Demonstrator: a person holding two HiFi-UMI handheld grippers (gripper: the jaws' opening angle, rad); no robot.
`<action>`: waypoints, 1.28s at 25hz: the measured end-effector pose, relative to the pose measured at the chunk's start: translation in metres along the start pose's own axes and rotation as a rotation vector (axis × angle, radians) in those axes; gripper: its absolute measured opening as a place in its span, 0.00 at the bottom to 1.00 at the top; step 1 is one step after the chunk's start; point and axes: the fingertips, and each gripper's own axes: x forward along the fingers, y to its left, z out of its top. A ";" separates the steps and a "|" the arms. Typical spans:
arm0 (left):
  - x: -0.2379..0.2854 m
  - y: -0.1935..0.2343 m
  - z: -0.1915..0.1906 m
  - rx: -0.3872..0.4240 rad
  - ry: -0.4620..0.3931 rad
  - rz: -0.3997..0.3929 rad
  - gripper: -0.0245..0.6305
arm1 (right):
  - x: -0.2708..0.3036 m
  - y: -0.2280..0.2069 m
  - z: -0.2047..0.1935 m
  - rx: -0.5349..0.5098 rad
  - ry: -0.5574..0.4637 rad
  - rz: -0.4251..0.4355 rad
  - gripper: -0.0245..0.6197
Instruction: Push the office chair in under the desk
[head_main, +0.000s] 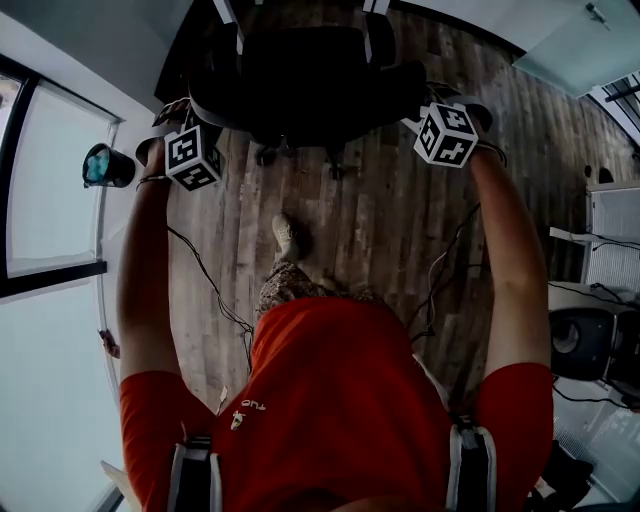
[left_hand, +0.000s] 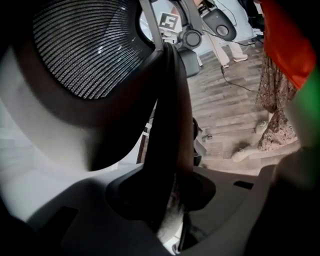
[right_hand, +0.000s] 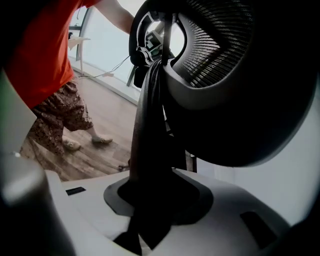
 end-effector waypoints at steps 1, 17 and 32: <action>0.007 0.008 -0.002 0.004 -0.002 -0.003 0.24 | 0.005 -0.008 -0.001 0.003 0.001 -0.001 0.25; 0.117 0.129 -0.043 0.055 -0.053 -0.004 0.23 | 0.088 -0.133 -0.012 0.077 0.055 0.003 0.25; 0.189 0.217 -0.080 0.093 -0.092 0.007 0.23 | 0.148 -0.223 -0.010 0.137 0.092 0.001 0.25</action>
